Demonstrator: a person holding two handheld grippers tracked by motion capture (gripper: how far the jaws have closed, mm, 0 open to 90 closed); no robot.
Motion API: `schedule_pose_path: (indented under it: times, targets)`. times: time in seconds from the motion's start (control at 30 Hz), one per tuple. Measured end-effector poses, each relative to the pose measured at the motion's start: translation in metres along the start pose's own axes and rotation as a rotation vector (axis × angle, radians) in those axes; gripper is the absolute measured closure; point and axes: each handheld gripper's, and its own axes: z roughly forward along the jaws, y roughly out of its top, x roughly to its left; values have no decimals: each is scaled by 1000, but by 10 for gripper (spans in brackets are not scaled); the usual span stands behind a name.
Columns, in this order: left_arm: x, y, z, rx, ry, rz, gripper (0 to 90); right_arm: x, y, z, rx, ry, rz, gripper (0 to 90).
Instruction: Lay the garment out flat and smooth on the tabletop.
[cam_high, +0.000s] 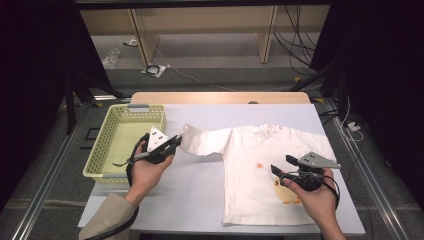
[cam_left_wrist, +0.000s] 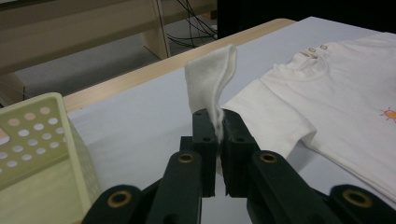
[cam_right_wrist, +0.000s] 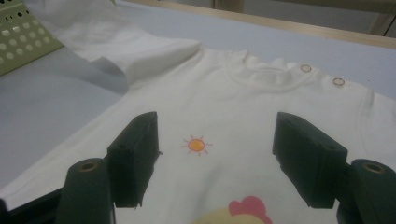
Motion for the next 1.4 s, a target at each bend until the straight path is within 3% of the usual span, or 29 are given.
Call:
schedule_pose_path:
  times: [0.43,0.73,0.9,1.13,1.4]
  targets:
    - [5,-4,-6,17,42,-57,832,1,0,1,9,5,3,322]
    - [6,-1,-21,17,124,-96,681,1,0,0,7,6,1,319]
    - [7,-1,-28,3,133,-99,645,1,0,0,8,5,0,318]
    - [-1,-5,-25,0,67,-92,570,2,0,0,2,9,1,316]
    - [-17,-15,-18,58,-81,-119,385,4,-2,-1,-11,35,-18,288]
